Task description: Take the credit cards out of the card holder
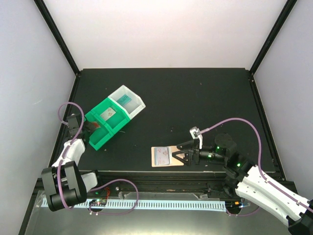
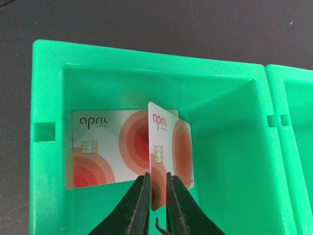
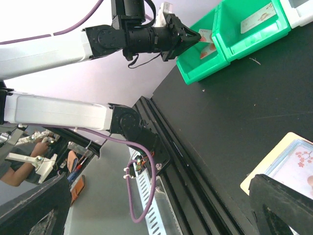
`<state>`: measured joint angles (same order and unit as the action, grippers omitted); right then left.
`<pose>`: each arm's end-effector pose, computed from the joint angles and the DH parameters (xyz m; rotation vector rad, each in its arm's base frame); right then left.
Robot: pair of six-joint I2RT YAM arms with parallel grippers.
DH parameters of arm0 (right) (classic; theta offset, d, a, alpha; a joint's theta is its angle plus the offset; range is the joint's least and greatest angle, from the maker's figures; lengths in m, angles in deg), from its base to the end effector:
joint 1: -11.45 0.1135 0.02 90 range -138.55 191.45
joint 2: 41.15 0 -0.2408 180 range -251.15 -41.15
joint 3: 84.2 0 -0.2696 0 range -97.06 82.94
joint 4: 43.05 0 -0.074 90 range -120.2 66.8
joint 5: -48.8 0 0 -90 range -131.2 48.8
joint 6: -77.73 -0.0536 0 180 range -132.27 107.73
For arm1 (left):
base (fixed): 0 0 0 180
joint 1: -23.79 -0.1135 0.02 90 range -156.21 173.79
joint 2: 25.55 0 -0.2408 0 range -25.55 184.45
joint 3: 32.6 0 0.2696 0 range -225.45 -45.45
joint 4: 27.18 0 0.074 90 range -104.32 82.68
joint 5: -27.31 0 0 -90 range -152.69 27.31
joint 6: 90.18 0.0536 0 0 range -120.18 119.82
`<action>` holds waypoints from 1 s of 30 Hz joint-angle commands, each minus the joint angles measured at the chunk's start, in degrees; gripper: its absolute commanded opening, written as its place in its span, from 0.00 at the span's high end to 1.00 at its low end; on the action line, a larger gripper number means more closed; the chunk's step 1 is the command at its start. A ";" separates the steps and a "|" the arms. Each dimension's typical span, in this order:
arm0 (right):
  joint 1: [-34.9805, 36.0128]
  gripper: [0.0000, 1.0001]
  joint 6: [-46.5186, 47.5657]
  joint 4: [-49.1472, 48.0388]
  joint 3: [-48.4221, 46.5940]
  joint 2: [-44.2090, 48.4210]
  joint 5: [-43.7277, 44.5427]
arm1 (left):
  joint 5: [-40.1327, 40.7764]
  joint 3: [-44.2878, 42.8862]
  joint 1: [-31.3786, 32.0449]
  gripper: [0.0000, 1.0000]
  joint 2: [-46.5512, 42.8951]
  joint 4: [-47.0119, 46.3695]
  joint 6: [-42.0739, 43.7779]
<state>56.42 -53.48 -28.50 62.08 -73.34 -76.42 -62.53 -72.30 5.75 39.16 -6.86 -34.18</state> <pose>0.1200 0.1636 0.2224 -0.5727 1.9913 1.5570 0.2388 0.0779 0.1265 -1.0391 2.1255 -0.1317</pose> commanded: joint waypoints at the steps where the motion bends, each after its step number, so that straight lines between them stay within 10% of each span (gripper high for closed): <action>1: 0.29 0.00 0.52 -0.56 0.21 0.30 -0.56 | 1.60 -2.18 -0.41 0.86 0.00 0.84 0.59; 6: 0.28 0.00 0.21 -0.29 0.81 0.54 0.50 | 3.77 -3.80 -0.41 0.82 -1.54 3.84 -0.09; 17: 0.28 0.00 -0.28 1.64 -0.23 -0.47 2.00 | 0.95 -9.40 -0.44 0.40 -7.25 12.65 0.01; 23: 0.29 0.00 -1.46 4.12 -0.56 -2.23 4.25 | -15.19 -11.83 -0.33 0.02 -9.86 16.05 2.73; 30: 0.29 0.00 -2.61 8.70 -1.64 -3.41 10.71 | -32.38 -12.55 0.22 0.01 -9.04 19.56 6.27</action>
<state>56.42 -54.96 -23.04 62.08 -76.20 -70.72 -81.19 -82.73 5.79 29.85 9.23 -30.71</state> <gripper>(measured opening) 0.999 0.989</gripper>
